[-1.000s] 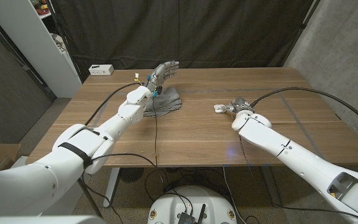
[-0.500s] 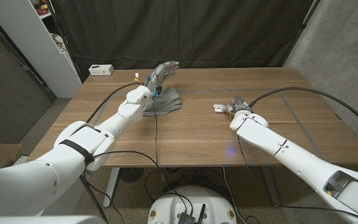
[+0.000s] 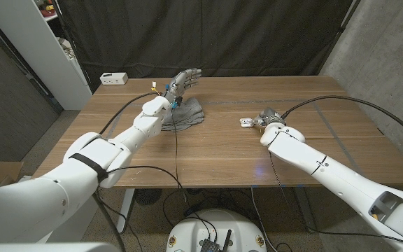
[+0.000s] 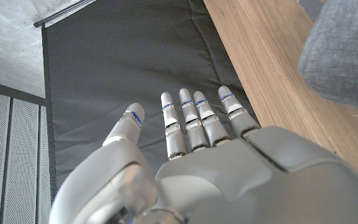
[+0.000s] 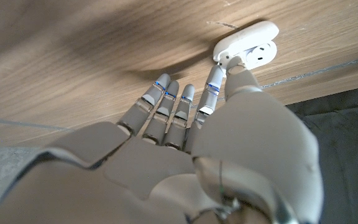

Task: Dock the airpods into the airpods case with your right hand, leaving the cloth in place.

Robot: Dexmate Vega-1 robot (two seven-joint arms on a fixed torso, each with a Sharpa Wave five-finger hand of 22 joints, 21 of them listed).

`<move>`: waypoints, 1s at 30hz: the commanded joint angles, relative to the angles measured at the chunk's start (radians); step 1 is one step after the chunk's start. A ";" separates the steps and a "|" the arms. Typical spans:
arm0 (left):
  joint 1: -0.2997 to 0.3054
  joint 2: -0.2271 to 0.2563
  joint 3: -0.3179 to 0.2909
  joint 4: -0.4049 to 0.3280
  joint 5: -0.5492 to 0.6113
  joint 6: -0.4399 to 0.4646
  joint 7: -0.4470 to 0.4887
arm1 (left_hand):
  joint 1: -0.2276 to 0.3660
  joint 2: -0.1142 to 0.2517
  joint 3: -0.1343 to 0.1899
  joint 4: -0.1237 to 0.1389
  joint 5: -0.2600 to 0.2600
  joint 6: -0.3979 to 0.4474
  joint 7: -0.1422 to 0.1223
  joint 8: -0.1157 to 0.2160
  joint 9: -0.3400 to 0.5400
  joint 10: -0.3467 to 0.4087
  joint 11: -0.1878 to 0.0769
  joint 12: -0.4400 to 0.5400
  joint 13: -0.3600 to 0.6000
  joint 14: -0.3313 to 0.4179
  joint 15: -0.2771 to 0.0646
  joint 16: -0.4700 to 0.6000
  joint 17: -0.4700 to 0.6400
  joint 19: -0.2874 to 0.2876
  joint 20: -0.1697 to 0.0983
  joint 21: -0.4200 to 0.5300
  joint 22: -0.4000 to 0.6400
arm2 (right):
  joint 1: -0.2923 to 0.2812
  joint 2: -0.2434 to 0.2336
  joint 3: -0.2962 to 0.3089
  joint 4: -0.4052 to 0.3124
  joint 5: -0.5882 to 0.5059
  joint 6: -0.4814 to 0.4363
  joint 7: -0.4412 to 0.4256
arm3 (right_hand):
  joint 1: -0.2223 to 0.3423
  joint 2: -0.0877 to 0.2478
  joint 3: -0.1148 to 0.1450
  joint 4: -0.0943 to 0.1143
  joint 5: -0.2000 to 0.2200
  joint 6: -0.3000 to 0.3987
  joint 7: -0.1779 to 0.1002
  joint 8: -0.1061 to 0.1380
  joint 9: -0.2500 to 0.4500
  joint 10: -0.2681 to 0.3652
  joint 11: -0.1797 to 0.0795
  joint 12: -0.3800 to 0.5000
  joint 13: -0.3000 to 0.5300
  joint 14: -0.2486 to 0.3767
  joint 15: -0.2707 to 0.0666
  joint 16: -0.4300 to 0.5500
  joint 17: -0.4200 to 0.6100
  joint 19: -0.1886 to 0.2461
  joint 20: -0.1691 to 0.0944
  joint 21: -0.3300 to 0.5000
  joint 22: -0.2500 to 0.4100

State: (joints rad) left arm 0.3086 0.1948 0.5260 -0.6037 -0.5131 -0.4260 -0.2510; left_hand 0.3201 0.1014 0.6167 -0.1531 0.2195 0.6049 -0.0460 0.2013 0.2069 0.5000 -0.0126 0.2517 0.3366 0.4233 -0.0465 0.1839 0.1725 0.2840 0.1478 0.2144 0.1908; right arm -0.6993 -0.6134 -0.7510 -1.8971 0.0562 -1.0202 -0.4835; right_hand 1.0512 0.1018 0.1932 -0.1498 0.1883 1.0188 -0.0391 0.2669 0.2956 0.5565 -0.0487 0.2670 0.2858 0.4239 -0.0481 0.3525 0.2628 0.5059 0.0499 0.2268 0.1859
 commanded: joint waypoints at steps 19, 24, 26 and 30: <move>-0.089 -0.057 -0.012 0.206 -0.004 -0.045 -0.065 | -0.010 -0.008 -0.002 0.003 0.006 0.005 -0.002 0.001 0.002 0.004 0.003 0.001 0.003 -0.001 -0.001 0.000 0.001 -0.002 0.000 0.006 0.003 | 0.112 -0.026 -0.068 -0.054 0.056 -0.190 0.127 | -0.089 0.028 -0.020 0.047 -0.011 0.036 -0.064 -0.009 -0.017 -0.007 -0.027 -0.007 0.000 -0.004 -0.100 0.015 0.014 -0.014 0.010 -0.007 0.001; -0.091 -0.060 -0.012 0.212 -0.003 -0.042 -0.068 | -0.013 -0.009 -0.003 0.005 0.006 0.005 -0.002 0.001 0.002 0.003 0.005 0.001 0.003 -0.001 0.000 0.001 0.002 -0.003 0.000 0.006 0.004 | 0.121 -0.036 -0.075 -0.068 0.066 -0.210 0.131 | -0.101 0.036 -0.021 0.052 -0.011 0.048 -0.075 -0.008 -0.022 -0.010 -0.030 -0.009 -0.001 -0.006 -0.101 0.017 0.016 -0.017 0.011 -0.008 0.000; -0.090 -0.061 -0.014 0.212 -0.004 -0.043 -0.069 | -0.014 -0.009 -0.003 0.005 0.006 0.005 -0.002 0.001 0.002 0.003 0.006 0.001 0.004 -0.002 0.000 0.001 0.002 -0.003 0.000 0.006 0.004 | 0.123 -0.038 -0.073 -0.070 0.071 -0.217 0.131 | -0.102 0.038 -0.021 0.052 -0.010 0.053 -0.071 -0.007 -0.023 -0.010 -0.032 -0.009 -0.001 -0.006 -0.101 0.017 0.017 -0.018 0.010 -0.009 0.000; -0.086 -0.059 -0.015 0.208 -0.004 -0.048 -0.069 | -0.017 -0.009 -0.004 0.007 0.006 0.004 -0.001 0.001 0.001 0.003 0.006 0.001 0.004 -0.003 0.001 0.000 0.002 -0.003 0.000 0.006 0.004 | 0.126 -0.044 -0.073 -0.072 0.075 -0.217 0.126 | -0.104 0.040 -0.020 0.050 -0.009 0.067 -0.066 -0.005 -0.026 -0.004 -0.038 -0.008 -0.002 -0.002 -0.107 0.020 0.017 -0.019 0.011 -0.009 0.000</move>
State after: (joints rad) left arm 0.2242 0.1395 0.5155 -0.4083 -0.5166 -0.4685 -0.3136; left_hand 0.3108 0.0921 0.6111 -0.1476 0.2195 0.6049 -0.0459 0.2013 0.2069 0.5000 -0.0126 0.2517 0.3365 0.4233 -0.0465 0.1839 0.1726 0.2841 0.1478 0.2144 0.1933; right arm -0.5890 -0.6454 -0.8180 -1.9562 0.1085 -1.2024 -0.3612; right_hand 0.9549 0.1367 0.1723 -0.1043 0.1735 1.0640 -0.0984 0.2534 0.2660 0.5493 -0.0739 0.2585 0.2831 0.4201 -0.0444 0.3679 0.2767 0.4892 0.0589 0.2196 0.1859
